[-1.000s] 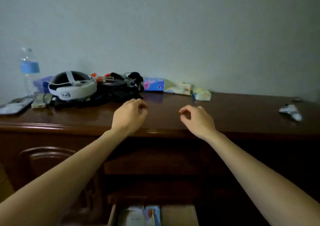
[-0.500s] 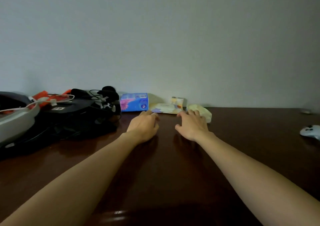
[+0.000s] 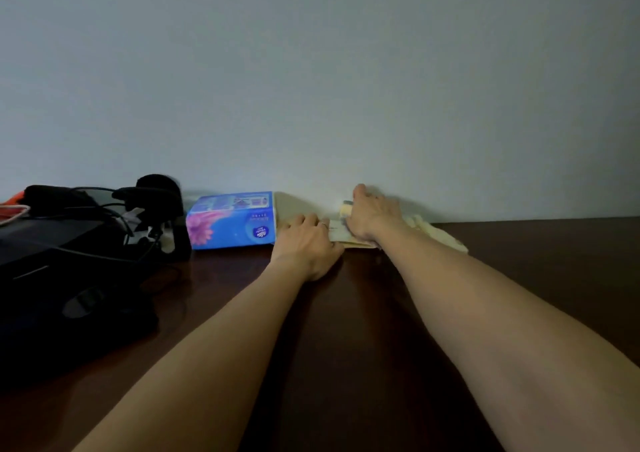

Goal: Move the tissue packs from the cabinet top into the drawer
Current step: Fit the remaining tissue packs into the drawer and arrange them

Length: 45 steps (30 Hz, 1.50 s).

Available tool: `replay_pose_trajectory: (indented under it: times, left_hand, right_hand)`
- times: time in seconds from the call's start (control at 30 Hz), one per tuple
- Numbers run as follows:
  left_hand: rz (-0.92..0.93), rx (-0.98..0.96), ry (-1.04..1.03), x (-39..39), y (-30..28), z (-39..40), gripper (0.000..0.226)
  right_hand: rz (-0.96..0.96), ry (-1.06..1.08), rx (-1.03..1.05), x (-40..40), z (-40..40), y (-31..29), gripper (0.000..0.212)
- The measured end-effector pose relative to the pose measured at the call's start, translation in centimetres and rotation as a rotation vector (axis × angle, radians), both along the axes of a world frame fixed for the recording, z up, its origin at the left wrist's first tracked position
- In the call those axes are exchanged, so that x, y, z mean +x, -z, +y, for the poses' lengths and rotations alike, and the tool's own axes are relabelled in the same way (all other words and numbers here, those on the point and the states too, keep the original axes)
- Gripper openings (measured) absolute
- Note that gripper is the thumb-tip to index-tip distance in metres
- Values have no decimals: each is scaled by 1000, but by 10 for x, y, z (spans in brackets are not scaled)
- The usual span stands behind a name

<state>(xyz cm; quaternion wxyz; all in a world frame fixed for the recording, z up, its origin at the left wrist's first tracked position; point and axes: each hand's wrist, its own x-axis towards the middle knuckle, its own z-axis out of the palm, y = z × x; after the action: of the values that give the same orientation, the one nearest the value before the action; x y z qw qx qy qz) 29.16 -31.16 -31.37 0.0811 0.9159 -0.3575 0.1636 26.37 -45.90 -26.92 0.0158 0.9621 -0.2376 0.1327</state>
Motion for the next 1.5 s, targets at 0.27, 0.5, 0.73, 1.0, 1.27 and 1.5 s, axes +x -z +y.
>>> replay_pose_trajectory:
  times: [0.27,0.5,0.73,1.0,1.27,1.5]
  left_hand:
    - [76,-23,53,-57,-12,31,65]
    - [159,20,4,-202,-15,134,74]
    - [-53,-8,68,-360,-5,263,78]
    - [-252,-70,133,-478,103,360,74]
    - [33,25,-75,-485,244,376,77]
    - [428,-67,-415,-504,361,400,93]
  right_hand:
    - [36,-121,-303,-52,31,1,34]
    - [-8,-292,-52,-208,117,5,26]
    - [-218,-381,83,-378,236,23,25]
    - [-509,-707,-147,-510,297,114,29]
    - [-13,-275,881,-528,295,278,36]
    - [24,382,1636,-519,320,432,38]
